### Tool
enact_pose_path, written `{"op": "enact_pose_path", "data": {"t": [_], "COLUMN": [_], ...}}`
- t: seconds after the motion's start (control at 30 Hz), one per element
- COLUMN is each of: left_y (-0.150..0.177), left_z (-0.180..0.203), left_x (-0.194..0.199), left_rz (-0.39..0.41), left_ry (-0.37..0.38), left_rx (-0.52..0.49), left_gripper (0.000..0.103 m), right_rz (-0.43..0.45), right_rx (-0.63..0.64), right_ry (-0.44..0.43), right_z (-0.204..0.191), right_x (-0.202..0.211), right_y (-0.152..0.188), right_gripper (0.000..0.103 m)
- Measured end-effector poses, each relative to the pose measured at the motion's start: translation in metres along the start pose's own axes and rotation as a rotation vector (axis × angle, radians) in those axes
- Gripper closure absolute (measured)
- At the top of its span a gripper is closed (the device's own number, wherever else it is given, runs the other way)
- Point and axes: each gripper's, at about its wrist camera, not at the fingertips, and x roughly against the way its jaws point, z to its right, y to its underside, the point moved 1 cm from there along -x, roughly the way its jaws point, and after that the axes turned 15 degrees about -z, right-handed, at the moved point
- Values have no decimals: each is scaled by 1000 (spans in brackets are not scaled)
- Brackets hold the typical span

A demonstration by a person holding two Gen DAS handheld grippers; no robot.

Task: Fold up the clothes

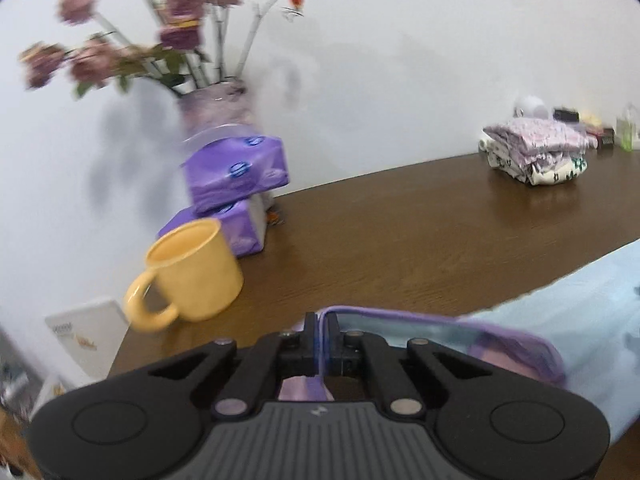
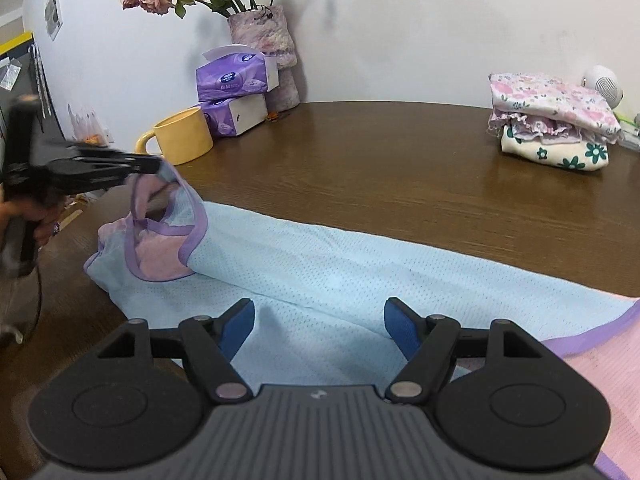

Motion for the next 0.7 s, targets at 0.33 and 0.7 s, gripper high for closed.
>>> {"op": "enact_pose_path", "data": {"t": [0.33, 0.7], "left_y": [48, 22], "left_z": [2, -38], "left_x": [13, 15], "left_rz": [-118, -64], "left_ry": [45, 98], "left_rx": [51, 277], "left_gripper": [83, 48], "right_rz": [24, 60], "right_rx": [-21, -51], "right_ry": [-58, -89], "right_z": [3, 10], "right_x": [4, 11], "right_y": [7, 10], "right_gripper": [28, 26]}}
